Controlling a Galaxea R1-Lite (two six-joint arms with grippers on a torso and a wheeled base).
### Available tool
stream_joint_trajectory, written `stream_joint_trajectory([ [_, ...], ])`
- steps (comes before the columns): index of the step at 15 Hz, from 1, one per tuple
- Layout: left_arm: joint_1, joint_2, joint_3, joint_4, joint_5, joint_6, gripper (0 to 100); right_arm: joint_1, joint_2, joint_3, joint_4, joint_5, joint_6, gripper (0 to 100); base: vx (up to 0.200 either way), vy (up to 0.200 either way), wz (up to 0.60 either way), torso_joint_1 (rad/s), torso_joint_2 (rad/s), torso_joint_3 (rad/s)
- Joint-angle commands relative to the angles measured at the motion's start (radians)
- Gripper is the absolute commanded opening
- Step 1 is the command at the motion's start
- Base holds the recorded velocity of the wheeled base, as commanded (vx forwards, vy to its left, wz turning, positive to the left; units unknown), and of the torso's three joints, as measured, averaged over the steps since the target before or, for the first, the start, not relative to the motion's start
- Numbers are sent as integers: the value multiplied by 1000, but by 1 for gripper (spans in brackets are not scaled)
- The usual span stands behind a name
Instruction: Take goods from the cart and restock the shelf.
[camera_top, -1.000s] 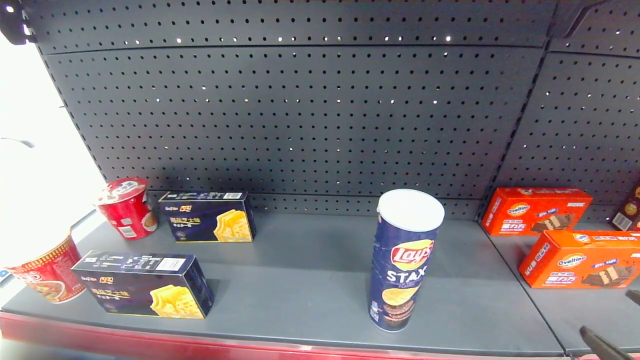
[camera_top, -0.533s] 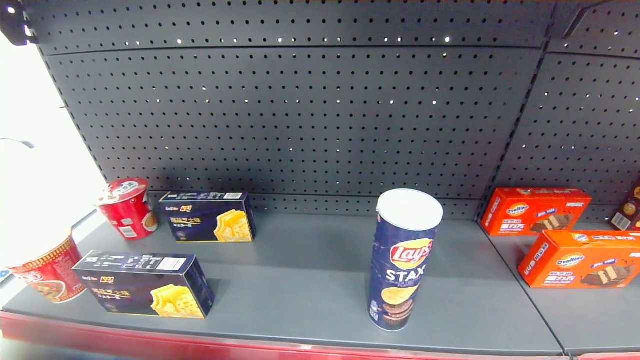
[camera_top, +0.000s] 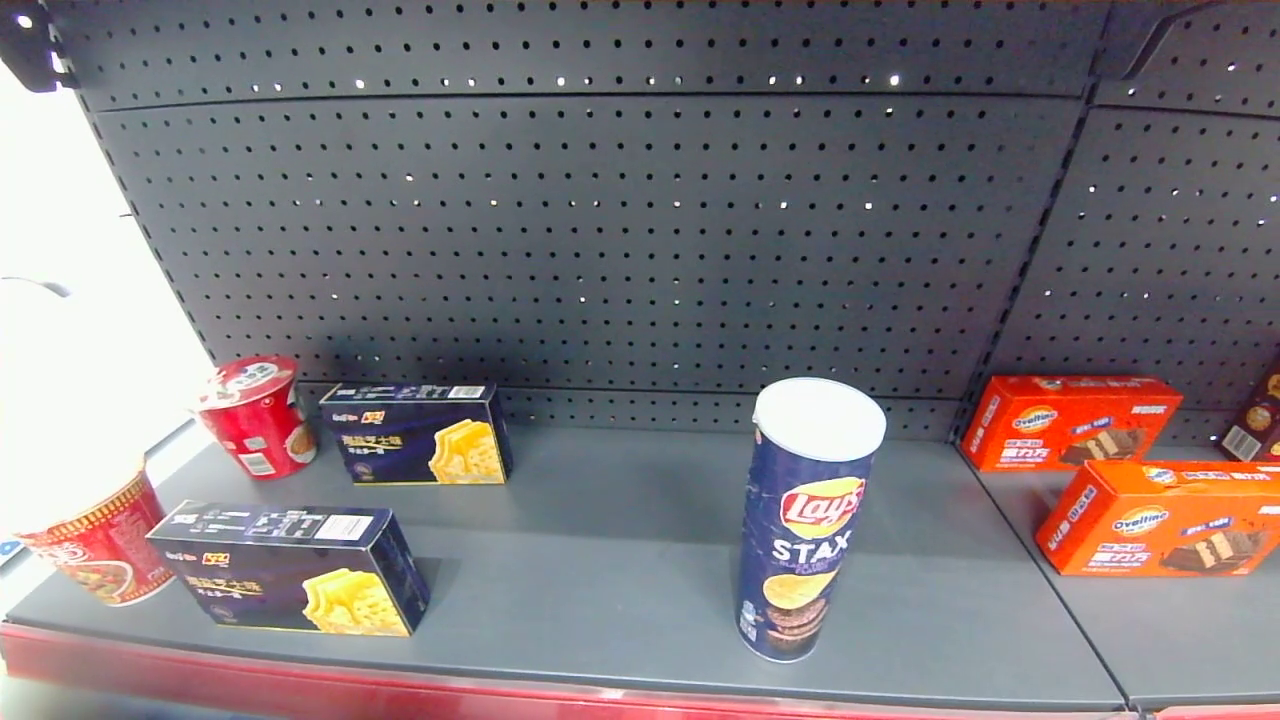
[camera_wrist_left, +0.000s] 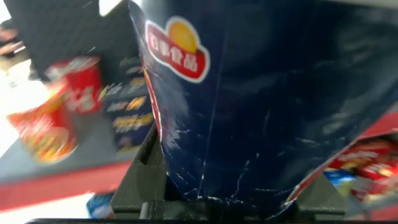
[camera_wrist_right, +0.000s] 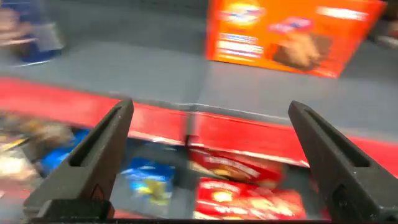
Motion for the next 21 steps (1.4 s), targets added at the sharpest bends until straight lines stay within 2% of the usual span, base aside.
stream_joint_trajectory([
  [1,-1,87,-44,-7,-66,-4,0,1,3,-1,1,5,-1,100,0,0,0,0,0,0],
  [4,-1,205,-126,-9,-190,-4,0,1,3,-2,2,6,0,100,0,0,0,0,0,0],
  [7,-1,326,-159,-12,-241,2,0,1,3,-16,39,22,0,100,0,0,0,0,0,0],
  [9,-6,457,-161,-92,-253,5,0,1,3,-16,41,29,0,100,0,0,0,0,0,0],
  [11,-50,615,-162,-224,-312,4,0,1,3,-16,41,25,-6,100,0,0,0,0,0,0],
  [15,-81,754,-189,-342,-310,5,0,1,3,-16,41,28,-27,100,0,0,0,0,0,0],
  [19,-99,823,-273,-346,-307,5,0,1,3,-16,41,29,-35,100,0,0,0,0,0,0],
  [21,-101,831,-279,-346,-308,5,0,1,3,-16,41,29,-35,100,0,0,-300,-1,1,1],
])
